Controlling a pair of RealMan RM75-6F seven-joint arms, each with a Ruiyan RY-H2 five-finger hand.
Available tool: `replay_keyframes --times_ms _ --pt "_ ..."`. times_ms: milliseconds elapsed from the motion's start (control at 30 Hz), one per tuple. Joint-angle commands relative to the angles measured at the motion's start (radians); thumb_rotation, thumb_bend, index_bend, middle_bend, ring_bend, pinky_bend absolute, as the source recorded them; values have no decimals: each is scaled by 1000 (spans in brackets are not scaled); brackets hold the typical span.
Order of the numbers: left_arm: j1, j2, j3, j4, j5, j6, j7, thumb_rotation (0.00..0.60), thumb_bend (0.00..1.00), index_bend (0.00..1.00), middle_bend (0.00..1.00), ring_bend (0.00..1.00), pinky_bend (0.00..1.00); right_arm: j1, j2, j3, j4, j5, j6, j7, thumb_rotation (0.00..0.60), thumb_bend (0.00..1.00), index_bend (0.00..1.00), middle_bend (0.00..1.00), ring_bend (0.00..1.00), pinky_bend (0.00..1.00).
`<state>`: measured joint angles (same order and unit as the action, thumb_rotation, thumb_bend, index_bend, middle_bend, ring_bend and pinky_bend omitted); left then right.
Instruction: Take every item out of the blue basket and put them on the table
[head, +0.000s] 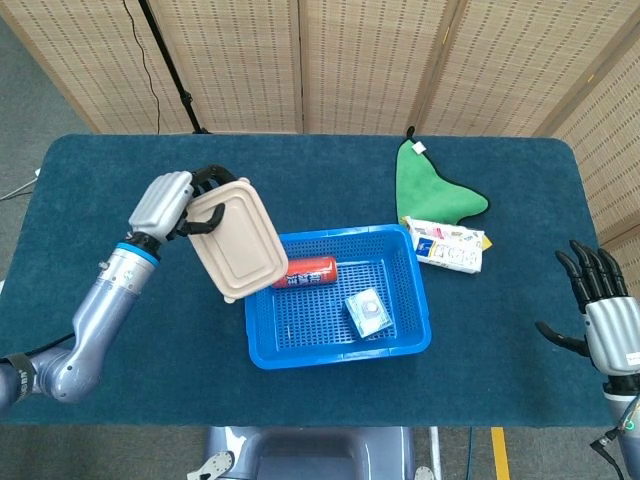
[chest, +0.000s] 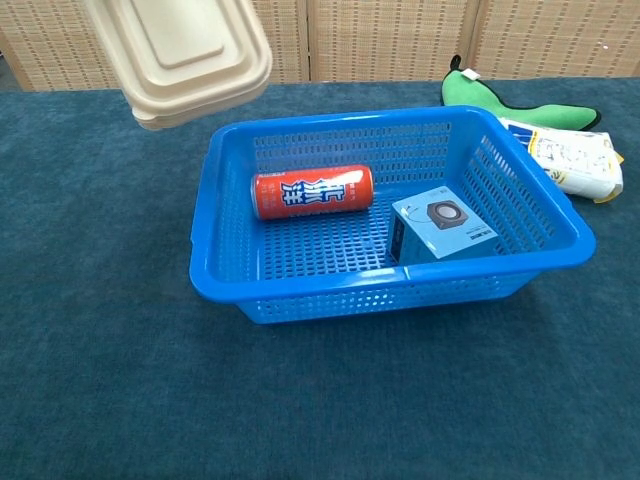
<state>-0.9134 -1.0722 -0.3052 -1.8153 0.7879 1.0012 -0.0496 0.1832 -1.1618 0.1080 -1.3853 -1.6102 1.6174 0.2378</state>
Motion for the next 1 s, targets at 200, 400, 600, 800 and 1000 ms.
replay_keyframes --times_ms 200,400,600,800,1000 --pt "104 -135 70 407 72 -162 -206 600 758 536 453 511 644 9 -16 -10 2 -13 -19 -27 600 0 0 0 0 0" --pt "97 -126 79 481 150 -354 -306 600 356 1 0 0 42 14 -27 -10 16 -7 -34 -37 600 0 0 0 0 0" --pt "135 -70 43 414 339 -285 -401 600 79 0 0 0 0 16 -30 -9 19 -6 -39 -40 600 0 0 0 0 0" --pt "188 43 76 174 659 -84 -359 600 63 0 0 0 0 10 -19 -3 10 0 -27 -25 600 0 0 0 0 0" --pt "167 -5 135 60 803 -55 -121 600 62 0 0 0 0 5 -10 5 7 9 -19 -9 600 0 0 0 0 0"
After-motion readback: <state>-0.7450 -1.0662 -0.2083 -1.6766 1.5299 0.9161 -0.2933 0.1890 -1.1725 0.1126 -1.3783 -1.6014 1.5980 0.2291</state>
